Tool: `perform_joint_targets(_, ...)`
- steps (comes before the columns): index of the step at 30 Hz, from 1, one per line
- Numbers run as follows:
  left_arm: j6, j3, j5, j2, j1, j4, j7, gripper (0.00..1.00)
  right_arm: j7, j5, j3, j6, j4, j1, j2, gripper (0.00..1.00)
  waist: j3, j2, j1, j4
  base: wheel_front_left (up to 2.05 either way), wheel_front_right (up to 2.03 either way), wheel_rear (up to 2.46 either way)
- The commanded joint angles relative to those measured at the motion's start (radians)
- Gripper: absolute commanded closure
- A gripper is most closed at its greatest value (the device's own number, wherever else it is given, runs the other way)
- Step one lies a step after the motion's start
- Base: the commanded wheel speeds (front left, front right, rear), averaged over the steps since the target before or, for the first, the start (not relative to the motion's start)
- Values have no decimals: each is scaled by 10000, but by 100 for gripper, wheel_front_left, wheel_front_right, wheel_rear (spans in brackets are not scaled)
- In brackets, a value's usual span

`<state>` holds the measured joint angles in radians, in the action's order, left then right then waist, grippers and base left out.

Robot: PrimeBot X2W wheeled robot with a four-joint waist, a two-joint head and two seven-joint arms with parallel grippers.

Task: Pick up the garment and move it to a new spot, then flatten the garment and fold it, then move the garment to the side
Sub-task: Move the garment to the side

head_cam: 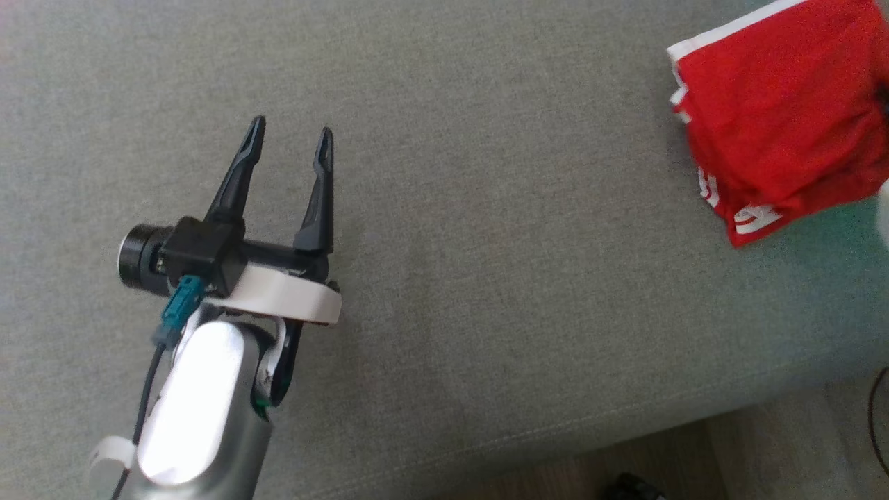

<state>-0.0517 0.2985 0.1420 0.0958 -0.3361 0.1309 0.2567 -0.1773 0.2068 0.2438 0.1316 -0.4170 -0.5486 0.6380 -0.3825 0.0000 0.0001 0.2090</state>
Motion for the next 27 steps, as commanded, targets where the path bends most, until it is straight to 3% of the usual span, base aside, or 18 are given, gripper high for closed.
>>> perform_joint_targets(1,52,-222,-132,177,-394,-373,50,0,92,-152,-256,-9,91,-230,376,100,-193,0,-1,21,0,0,0)
perform_joint_targets(7,170,1,-216,157,-832,-470,49,0,-62,-921,-1520,-9,-900,-482,-159,100,-657,0,-1,-31,0,0,0)
perform_joint_targets(12,271,172,-301,169,-1166,-513,50,0,416,-1518,-2291,-9,-1468,-539,-737,100,-1001,0,-1,-40,0,0,0)
perform_joint_targets(13,283,198,-317,173,-1229,-515,49,0,546,-1626,-2427,-9,-1615,-571,-826,88,-1063,0,-1,-43,0,0,0)
perform_joint_targets(15,291,240,-343,178,-1326,-515,49,0,872,-1930,-2732,-9,-1829,-633,-1019,52,-1150,0,-1,-45,0,0,0)
perform_joint_targets(16,289,252,-349,182,-1359,-511,50,0,943,-2068,-2971,-9,-1951,-633,-1174,22,-1171,0,-1,-41,0,0,0)
perform_joint_targets(17,284,257,-350,189,-1384,-510,50,0,1000,-2225,-3210,-9,-2037,-619,-1331,2,-1191,0,-1,-33,0,0,0)
perform_joint_targets(24,280,237,-247,250,-1270,-410,50,0,1564,-3111,-5228,-9,-1932,66,-2490,0,-885,0,-1,-28,0,0,0)
perform_joint_targets(27,246,207,-207,257,-1142,-382,50,0,1800,-3175,-5641,-9,-1641,430,-2891,0,-672,0,-1,-33,0,0,0)
